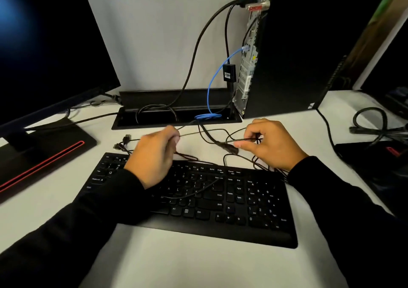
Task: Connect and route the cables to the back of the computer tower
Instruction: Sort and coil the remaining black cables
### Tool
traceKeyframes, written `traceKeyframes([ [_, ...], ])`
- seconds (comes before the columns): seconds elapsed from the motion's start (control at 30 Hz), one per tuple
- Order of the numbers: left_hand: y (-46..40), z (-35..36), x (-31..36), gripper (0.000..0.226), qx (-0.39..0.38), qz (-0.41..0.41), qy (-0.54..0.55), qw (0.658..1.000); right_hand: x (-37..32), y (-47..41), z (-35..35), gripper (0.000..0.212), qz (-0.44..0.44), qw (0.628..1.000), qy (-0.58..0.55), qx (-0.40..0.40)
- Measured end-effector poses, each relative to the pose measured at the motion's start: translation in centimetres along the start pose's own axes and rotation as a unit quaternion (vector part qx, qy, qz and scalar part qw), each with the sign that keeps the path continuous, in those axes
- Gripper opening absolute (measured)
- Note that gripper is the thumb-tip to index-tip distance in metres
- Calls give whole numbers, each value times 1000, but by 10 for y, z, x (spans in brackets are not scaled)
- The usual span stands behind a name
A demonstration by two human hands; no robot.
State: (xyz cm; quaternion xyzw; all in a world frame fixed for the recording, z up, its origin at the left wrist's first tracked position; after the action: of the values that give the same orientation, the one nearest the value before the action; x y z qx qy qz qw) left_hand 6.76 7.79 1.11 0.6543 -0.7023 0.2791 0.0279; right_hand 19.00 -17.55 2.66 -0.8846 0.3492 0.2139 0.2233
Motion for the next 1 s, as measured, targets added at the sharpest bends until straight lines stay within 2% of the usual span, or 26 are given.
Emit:
traceKeyframes([
  [0.13, -6, -24, -11, 8, 20, -41, 24, 999, 3, 3, -4, 38, 22, 997, -71, -6],
  [0.3, -7, -32, -4, 9, 2, -34, 37, 999, 7, 7, -13, 50, 29, 999, -7, -22],
  [0.37, -11, -42, -3, 16, -9, -13, 37, 999, 13, 8, -22, 49, 41, 999, -17, 29],
  [0.43, -13, -47, -10, 20, -54, -6, 12, 998, 25, 12, -32, 47, 75, 991, -29, 103],
  [0.57, -11, -48, -46, 18, -74, -54, -32, 995, 62, 23, -42, 43, 173, 963, -31, 204],
  [0.63, -8, -50, -66, 22, -51, -104, 11, 993, 70, 24, -42, 42, 188, 958, -32, 215],
  [0.67, -8, -52, -74, 22, -21, -133, 81, 988, 71, 23, -42, 40, 186, 959, -31, 212],
  [0.73, -7, -60, -83, 28, 65, -174, 260, 948, 71, 19, -40, 40, 179, 962, -36, 204],
  [0.8, -8, -68, -79, 32, 112, -187, 388, 896, 66, 16, -42, 37, 155, 964, -69, 204],
  [0.9, -16, -72, -53, 27, 87, -163, 529, 828, 50, 13, -47, 28, 111, 971, -78, 195],
  [0.97, -20, -66, -32, 27, 47, -155, 572, 804, 41, 8, -45, 17, 122, 981, 17, 148],
  [1.0, -20, -61, -20, 28, 26, -153, 586, 795, 33, 6, -42, 18, 145, 978, 93, 117],
])
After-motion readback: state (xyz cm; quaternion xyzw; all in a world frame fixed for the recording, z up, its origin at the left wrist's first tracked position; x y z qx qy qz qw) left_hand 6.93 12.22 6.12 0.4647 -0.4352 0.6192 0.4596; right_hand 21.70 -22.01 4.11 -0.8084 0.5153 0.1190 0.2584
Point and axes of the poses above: each hand's wrist, its own y-axis away from the middle knuckle, its own z-axis out of the palm, x = y × z, the point moved 5 cm from there along -y, towards the middle knuckle, and after that the axes turned 8 degrees about -x, right-handed, at the moved point
